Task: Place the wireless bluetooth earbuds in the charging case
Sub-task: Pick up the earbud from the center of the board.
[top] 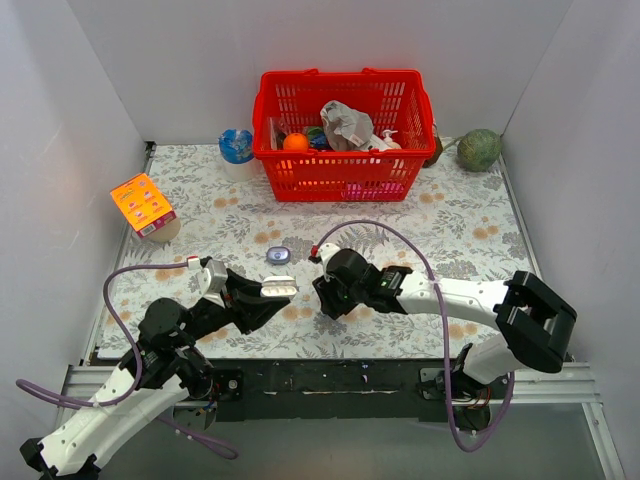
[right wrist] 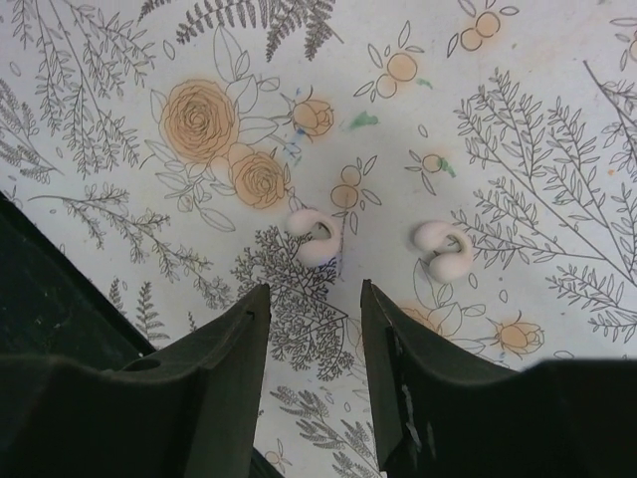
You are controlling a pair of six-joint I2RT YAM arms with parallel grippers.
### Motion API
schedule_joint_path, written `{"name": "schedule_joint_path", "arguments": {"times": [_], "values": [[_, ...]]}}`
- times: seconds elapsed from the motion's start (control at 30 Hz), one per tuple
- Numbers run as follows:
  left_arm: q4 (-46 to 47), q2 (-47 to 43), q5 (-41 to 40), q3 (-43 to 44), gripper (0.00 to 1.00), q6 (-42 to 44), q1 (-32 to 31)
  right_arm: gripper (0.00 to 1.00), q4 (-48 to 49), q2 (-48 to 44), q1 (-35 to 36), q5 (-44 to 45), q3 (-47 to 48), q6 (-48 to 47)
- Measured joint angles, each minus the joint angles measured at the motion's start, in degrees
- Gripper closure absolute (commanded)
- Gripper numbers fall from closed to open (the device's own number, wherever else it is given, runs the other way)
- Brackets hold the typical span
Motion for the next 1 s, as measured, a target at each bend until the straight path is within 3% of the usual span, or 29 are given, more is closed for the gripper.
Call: {"name": "schedule_joint_path", "arguments": {"times": [1.0], "values": [[-0.4, 0.2, -0.3, 0.0, 1.00, 0.0, 0.0, 0.51, 0.5, 8.0, -1.1, 2.9, 3.1, -0.3]]}}
